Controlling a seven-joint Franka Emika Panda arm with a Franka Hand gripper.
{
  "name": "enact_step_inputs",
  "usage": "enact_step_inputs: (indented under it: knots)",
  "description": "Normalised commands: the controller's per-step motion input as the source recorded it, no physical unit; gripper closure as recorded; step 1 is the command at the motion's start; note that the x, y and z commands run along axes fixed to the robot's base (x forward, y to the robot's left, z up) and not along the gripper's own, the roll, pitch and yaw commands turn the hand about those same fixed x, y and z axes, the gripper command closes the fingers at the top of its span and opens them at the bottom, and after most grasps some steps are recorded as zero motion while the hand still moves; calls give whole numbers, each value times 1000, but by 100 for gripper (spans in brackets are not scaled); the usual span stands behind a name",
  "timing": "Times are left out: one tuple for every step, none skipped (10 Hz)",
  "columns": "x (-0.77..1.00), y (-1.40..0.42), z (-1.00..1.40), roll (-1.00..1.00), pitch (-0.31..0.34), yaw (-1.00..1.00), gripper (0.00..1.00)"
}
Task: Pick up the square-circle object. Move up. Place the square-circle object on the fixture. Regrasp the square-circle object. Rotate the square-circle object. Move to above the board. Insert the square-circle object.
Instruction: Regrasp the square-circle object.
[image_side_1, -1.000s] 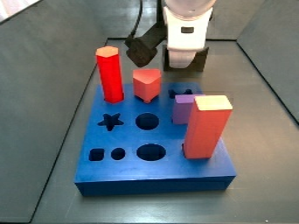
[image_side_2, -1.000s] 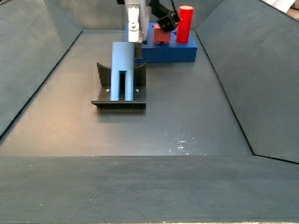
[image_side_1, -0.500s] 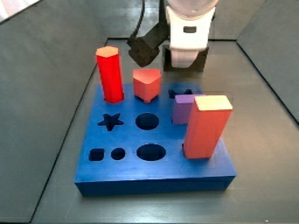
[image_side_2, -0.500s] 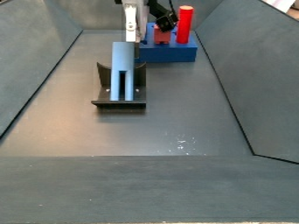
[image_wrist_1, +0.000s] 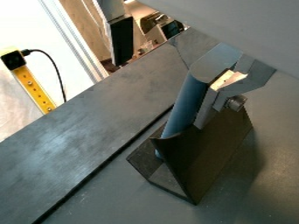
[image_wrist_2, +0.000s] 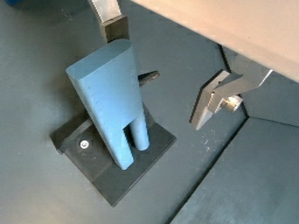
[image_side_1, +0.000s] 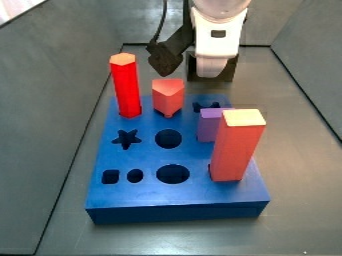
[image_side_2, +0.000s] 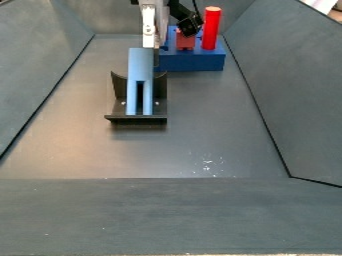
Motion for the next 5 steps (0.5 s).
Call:
enact_step_inputs:
  knots:
    - [521, -34, -52, 159, 124, 77, 0]
    - [517, -33, -51, 158, 122, 78, 0]
    - [511, -34, -46, 154, 118, 78, 0]
    - [497, -33, -43, 152, 114, 76, 0]
    - [477, -33, -39, 152, 111, 74, 0]
